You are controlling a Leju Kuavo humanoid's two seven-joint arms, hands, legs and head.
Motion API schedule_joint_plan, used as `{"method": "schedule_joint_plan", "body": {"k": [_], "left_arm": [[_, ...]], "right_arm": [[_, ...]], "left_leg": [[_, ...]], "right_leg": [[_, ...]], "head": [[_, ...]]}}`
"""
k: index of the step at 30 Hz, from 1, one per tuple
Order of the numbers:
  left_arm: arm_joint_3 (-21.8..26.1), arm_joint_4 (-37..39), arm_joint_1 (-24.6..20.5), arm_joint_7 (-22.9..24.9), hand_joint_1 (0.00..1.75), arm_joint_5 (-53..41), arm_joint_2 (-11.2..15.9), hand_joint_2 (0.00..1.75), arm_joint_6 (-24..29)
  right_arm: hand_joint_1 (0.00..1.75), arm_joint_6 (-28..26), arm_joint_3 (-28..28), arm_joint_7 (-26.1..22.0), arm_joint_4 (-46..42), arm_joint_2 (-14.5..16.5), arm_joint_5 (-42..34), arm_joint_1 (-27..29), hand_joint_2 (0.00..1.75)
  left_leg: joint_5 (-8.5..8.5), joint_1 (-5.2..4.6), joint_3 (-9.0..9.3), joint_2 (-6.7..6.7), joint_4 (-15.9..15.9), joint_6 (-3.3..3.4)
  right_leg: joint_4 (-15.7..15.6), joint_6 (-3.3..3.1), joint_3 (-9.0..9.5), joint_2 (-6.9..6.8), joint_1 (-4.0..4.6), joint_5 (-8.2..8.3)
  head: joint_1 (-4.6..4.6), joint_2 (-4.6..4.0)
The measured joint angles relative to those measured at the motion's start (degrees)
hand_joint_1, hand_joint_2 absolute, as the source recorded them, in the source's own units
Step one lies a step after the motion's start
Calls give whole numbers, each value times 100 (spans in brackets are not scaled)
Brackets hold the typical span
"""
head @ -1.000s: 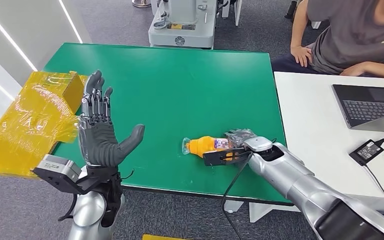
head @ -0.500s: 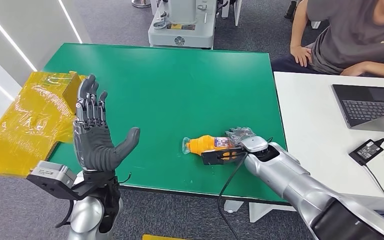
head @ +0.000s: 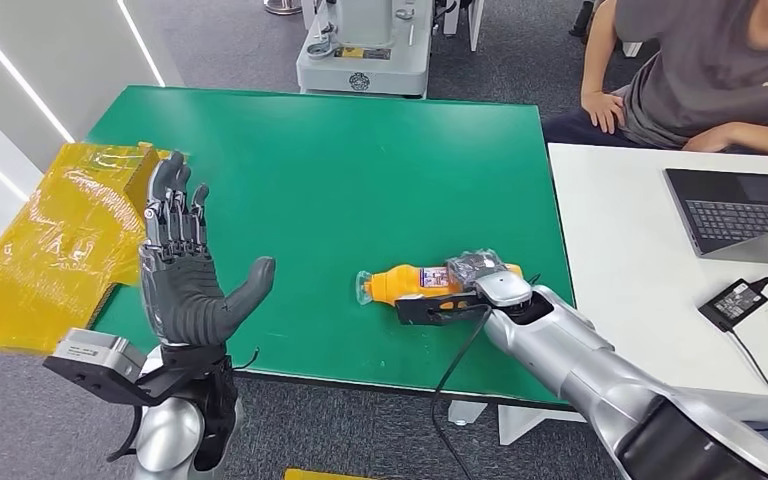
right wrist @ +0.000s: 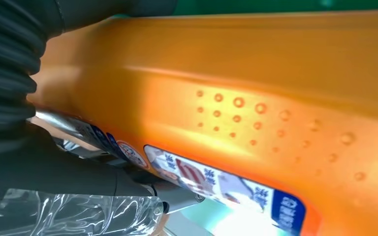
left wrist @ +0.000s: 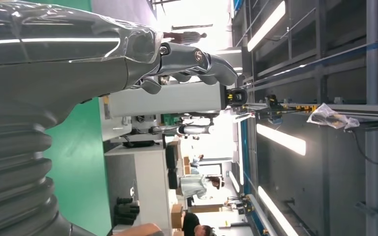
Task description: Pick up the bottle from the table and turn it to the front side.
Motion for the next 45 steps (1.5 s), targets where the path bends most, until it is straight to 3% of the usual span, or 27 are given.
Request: {"method": "schedule_joint_plan", "body": {"k": [18, 22, 24, 32, 41, 45], "left_arm": [[8, -221, 191, 23, 0, -27, 7, 175, -9], [21, -314, 294, 22, 0, -60, 25, 175, 87], [24, -333, 317, 11, 0, -61, 31, 175, 117], [70, -350, 384, -110, 0, -8, 45, 175, 258], [181, -350, 384, -273, 0, 284, 29, 175, 386], [223, -350, 383, -281, 0, 358, 3, 175, 390]], "right_arm": [[175, -811, -426, -130, -216, 428, -288, 199, 175], [175, -1826, -942, 3, -617, 626, -342, 399, 175], [175, -2051, -1053, 43, -726, 634, -266, 474, 175], [175, -3825, -1825, -59, -1666, 682, 415, 1196, 175], [175, -4918, -2591, -738, -2689, 771, 638, 2044, 175], [175, -5046, -2779, -857, -2930, 801, 641, 2281, 175]], "left_leg": [[0, 0, -2, 2, 0, 0], [0, 1, -2, 1, -2, 0], [0, 1, -3, 0, -1, 0], [-1, 0, -3, -1, -1, 0], [-2, 1, -3, 0, -3, -1], [-2, 1, -3, 0, -3, -1]], "right_leg": [[1, 0, -3, 2, 0, 0], [0, 0, -4, -1, 1, -1], [0, 0, -4, -1, 0, -1], [-2, 0, -4, -2, 0, -2], [-1, -1, -5, -1, 1, -3], [-1, -1, -5, -1, 0, -3]], "head": [[-1, 0], [0, 0], [-1, 0], [0, 0], [0, 0], [1, 0]]}}
